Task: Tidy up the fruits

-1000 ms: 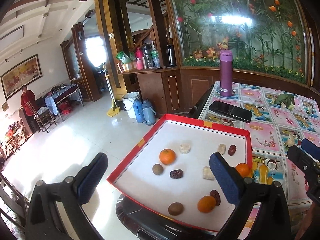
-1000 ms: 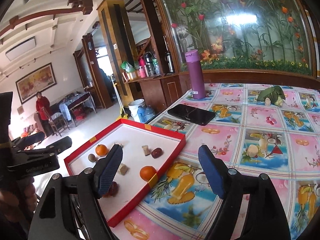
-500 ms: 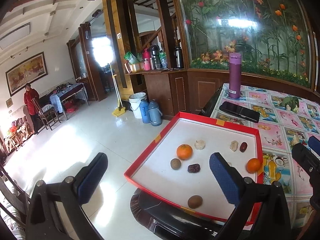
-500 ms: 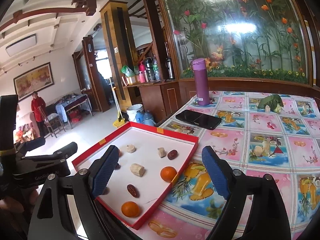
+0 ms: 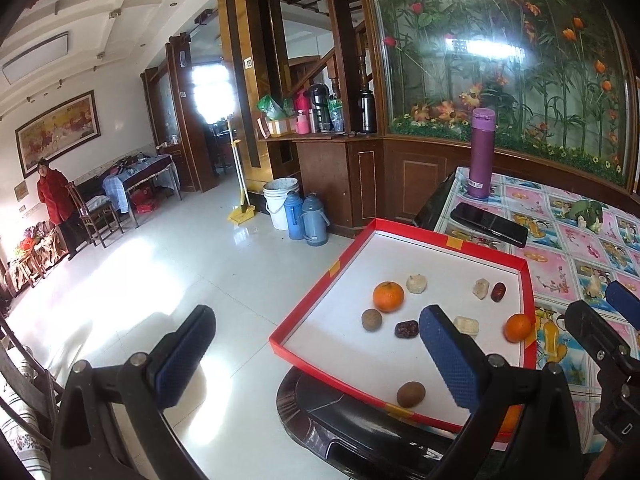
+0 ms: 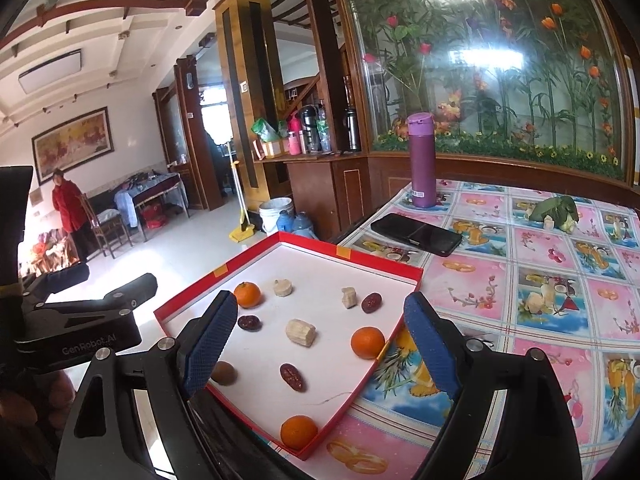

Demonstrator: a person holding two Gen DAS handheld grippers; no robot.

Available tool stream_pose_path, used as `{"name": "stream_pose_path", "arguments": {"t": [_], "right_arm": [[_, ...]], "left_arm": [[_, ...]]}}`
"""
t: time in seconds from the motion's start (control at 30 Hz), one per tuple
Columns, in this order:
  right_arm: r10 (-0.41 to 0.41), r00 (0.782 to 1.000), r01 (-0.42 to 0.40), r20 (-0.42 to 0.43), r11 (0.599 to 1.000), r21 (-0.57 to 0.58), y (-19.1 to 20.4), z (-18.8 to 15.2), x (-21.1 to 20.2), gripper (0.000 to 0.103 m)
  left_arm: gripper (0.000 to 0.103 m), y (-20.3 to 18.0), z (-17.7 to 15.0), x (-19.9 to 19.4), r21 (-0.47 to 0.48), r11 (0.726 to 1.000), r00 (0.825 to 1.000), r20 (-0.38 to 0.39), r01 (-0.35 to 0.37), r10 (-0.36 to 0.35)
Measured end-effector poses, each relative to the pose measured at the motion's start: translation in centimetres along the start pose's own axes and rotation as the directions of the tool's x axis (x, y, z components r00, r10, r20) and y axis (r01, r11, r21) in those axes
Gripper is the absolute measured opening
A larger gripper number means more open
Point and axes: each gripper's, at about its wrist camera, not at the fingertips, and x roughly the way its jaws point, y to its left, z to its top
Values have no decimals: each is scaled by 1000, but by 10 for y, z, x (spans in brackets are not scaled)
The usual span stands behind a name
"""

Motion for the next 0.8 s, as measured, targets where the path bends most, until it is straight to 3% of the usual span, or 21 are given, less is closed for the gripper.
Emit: {"name": "stream_pose_path", "arguments": {"t": [0.8], "right_arm": [[-3,1000,3,-18,1000,-7,10,-5,0,85]], "left_arm": [[103,16,-7,-8,-5,999,999,18,-34,34]]}}
